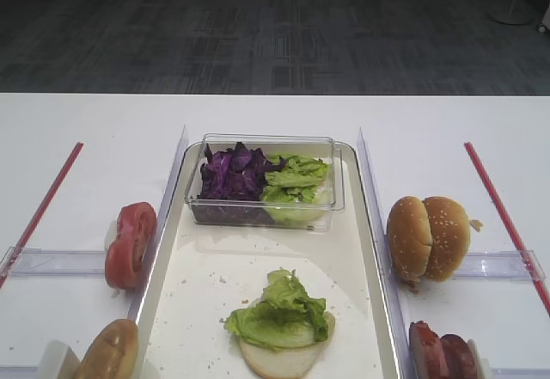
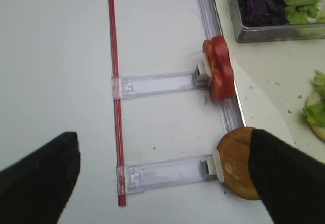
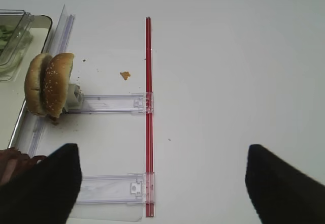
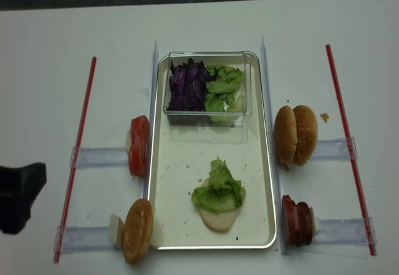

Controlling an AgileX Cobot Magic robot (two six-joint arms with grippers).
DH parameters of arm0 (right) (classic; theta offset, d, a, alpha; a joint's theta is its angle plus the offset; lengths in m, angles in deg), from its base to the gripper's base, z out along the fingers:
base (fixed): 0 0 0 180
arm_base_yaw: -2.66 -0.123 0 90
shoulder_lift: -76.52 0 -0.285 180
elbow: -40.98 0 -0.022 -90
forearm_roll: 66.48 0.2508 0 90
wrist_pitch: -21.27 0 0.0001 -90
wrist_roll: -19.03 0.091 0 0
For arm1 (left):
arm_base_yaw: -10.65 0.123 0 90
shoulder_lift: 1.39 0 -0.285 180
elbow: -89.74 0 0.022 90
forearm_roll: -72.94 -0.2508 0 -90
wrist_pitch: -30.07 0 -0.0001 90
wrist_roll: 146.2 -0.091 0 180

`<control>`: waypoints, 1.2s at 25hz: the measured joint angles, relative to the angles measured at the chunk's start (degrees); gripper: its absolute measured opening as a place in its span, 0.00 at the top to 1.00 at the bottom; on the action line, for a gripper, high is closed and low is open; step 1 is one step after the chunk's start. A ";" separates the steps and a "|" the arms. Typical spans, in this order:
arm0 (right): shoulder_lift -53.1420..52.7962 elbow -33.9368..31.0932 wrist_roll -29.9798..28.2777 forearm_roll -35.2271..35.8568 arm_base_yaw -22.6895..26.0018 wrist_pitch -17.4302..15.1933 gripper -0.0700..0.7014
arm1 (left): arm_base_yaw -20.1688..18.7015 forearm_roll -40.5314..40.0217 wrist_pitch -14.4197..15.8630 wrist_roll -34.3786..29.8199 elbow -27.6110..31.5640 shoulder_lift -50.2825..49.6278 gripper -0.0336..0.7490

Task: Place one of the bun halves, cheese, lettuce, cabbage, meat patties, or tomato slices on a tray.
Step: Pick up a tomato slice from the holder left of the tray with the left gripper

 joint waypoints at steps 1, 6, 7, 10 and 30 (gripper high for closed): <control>0.00 0.00 0.00 0.00 0.00 0.00 0.05 | 0.00 0.00 -0.12 -0.10 -0.79 -1.96 0.17; 0.00 0.00 0.00 0.00 0.00 0.00 0.05 | 0.00 1.88 -0.41 -0.74 -2.59 -12.54 0.17; 0.00 0.00 0.00 0.00 0.00 0.00 0.05 | 0.00 2.28 -0.56 -0.86 -2.59 -14.78 0.17; 0.00 0.00 0.00 0.00 0.00 0.00 0.05 | -0.13 2.92 -1.42 -1.37 -2.62 -21.58 0.17; 0.00 0.00 0.00 0.00 0.00 0.00 0.05 | -0.13 4.18 -0.52 -5.75 -21.17 -52.91 0.17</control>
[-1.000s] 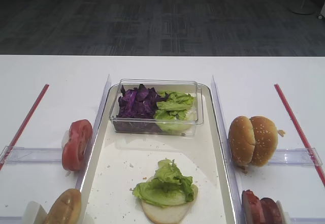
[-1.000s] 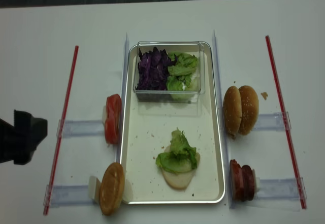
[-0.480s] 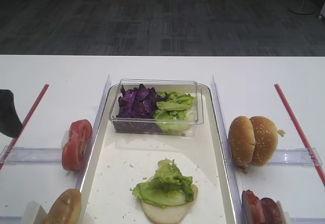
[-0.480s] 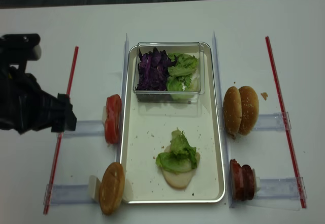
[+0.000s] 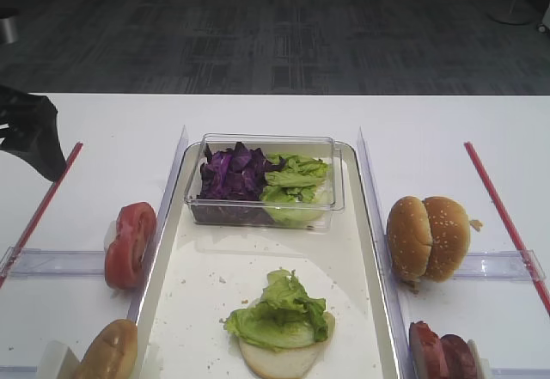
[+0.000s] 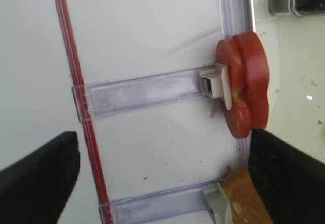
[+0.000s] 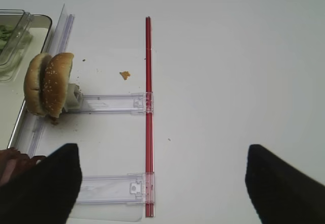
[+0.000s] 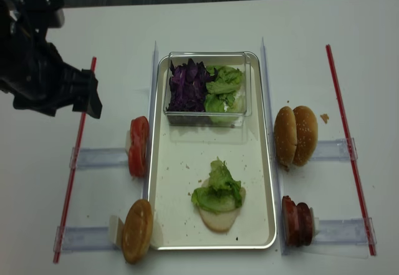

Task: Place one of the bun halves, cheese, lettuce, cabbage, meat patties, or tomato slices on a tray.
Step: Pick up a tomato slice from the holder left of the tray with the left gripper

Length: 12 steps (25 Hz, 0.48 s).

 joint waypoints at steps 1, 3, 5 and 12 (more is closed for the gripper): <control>0.00 0.00 0.00 0.00 0.00 0.00 0.05 | 0.00 0.09 0.98 0.00 -1.25 -1.33 0.17; 0.00 0.00 0.00 0.00 0.00 0.00 0.05 | -0.04 0.09 2.80 -0.18 -3.15 -3.69 0.17; 0.00 0.00 0.00 0.00 0.00 0.00 0.05 | -0.13 0.13 4.64 -0.28 -4.51 -6.16 0.17; 0.00 0.00 0.00 0.00 0.00 0.00 0.05 | -0.17 0.13 5.85 -0.41 -5.60 -12.76 0.17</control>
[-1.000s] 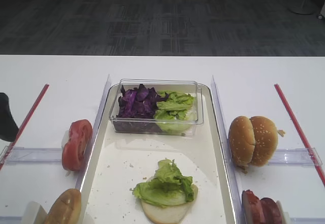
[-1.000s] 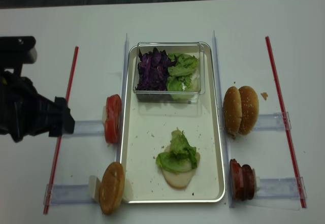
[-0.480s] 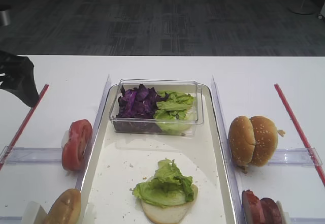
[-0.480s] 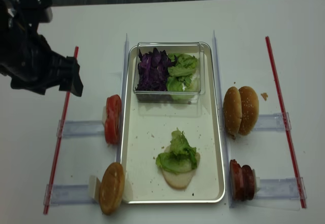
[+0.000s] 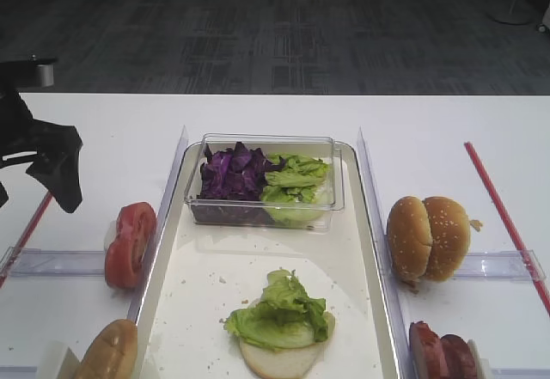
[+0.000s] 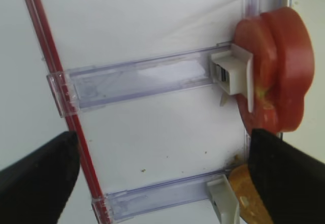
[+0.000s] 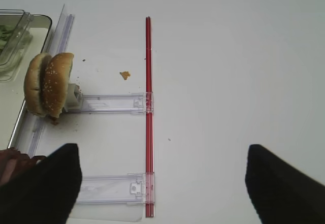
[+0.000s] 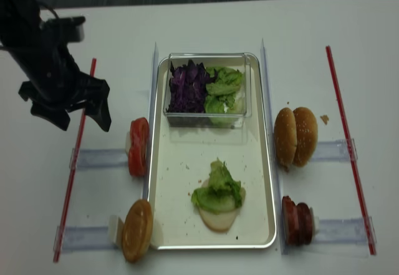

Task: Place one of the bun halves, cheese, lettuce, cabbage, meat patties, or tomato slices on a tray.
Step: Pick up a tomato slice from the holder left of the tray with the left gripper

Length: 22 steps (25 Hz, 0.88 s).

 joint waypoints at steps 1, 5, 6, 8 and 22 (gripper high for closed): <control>0.00 0.00 0.00 0.00 0.00 0.00 0.05 | 0.00 0.00 0.00 0.00 -0.09 -0.50 0.17; 0.00 0.00 0.00 0.00 0.00 0.00 0.05 | 0.00 0.09 0.00 0.00 -0.27 -1.66 0.17; 0.00 0.00 0.00 0.00 0.00 0.00 0.05 | 0.00 0.09 0.00 0.00 -0.27 -1.66 0.17; 0.00 0.00 0.00 0.00 0.00 0.00 0.05 | 0.00 0.13 0.00 0.00 -0.27 -1.66 0.17; 0.00 0.00 0.00 0.00 0.00 0.00 0.05 | 0.00 0.22 0.00 0.00 -0.27 -1.66 0.17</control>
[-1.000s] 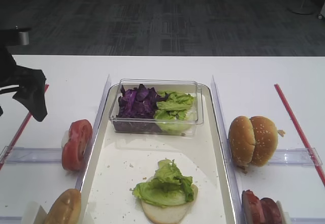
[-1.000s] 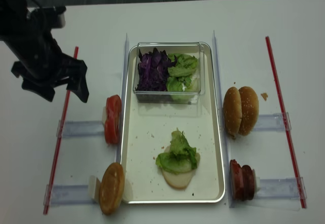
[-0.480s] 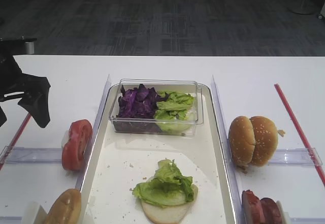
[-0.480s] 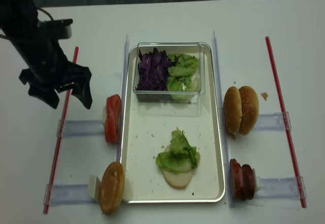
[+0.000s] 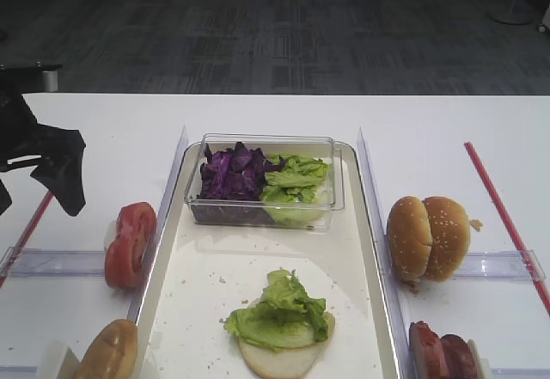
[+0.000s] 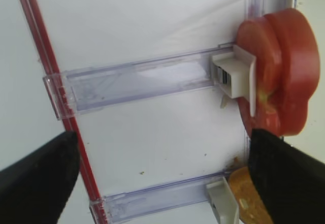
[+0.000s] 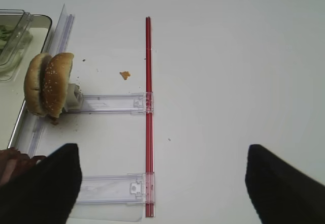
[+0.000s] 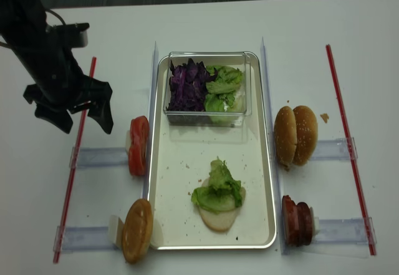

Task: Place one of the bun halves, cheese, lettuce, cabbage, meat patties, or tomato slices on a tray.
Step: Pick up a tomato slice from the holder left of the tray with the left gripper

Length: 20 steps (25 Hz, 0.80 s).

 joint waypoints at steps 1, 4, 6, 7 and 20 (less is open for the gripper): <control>0.00 0.00 0.00 0.00 0.00 0.00 0.05 | 0.00 0.13 0.00 0.00 0.00 0.00 0.17; 0.00 0.00 0.00 0.00 0.00 0.00 0.05 | -0.25 1.49 0.00 0.00 0.00 0.00 0.17; 0.00 0.00 0.00 0.00 0.00 0.00 0.05 | -1.31 1.54 0.00 0.00 0.00 0.00 0.17; 0.00 0.00 0.00 0.00 0.00 0.00 0.05 | -1.94 1.54 0.00 0.11 0.00 0.00 0.17; 0.00 0.00 0.00 0.00 0.00 0.00 0.05 | -13.39 1.78 0.00 5.64 0.00 0.00 0.17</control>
